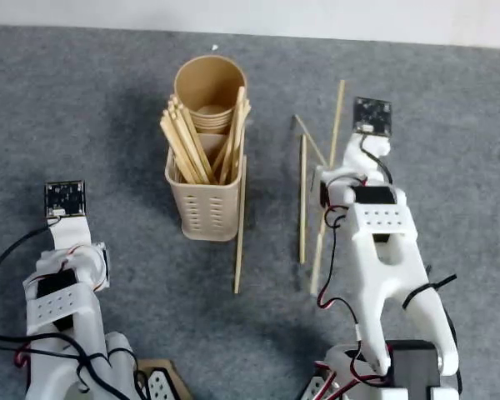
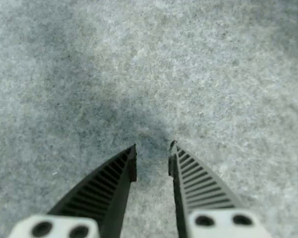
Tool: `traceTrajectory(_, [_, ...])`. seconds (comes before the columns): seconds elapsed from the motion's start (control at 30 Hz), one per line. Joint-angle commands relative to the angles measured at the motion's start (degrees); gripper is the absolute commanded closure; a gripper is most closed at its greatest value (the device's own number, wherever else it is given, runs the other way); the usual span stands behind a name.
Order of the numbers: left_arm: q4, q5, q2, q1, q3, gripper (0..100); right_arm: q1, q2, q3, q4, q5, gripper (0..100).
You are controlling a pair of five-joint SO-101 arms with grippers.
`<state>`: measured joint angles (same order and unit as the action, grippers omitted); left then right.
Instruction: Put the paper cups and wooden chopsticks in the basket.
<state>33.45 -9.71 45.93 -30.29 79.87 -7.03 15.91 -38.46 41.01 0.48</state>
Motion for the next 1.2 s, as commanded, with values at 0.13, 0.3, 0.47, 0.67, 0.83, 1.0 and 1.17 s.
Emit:
traceTrajectory(0.13, [-0.6,-0.4,0.8,0.7,-0.4,86,2.5,2.4,1.0,8.4,5.8,82.2])
traceTrajectory(0.3, [-0.4,-0.4,0.8,0.7,-0.4,86,2.6,2.3,0.0,6.4,6.1,82.1])
traceTrajectory(0.47, [-0.6,-0.4,0.8,0.7,-0.4,86,1.4,-4.4,0.0,6.3,8.4,82.1])
traceTrajectory(0.67, [-0.7,-0.4,0.8,0.7,-0.4,86,0.9,-13.6,0.5,6.3,8.4,82.1])
traceTrajectory(0.83, [-0.7,-0.5,1.0,3.3,0.4,86,0.7,-14.0,0.6,6.4,8.4,82.1])
traceTrajectory(1.0, [-0.8,-0.5,1.0,3.3,0.5,86,0.4,-10.9,1.0,6.3,4.5,81.7])
traceTrajectory(1.17, [-0.8,-0.5,1.0,3.4,0.5,86,-3.0,-3.6,0.7,6.5,3.8,81.7])
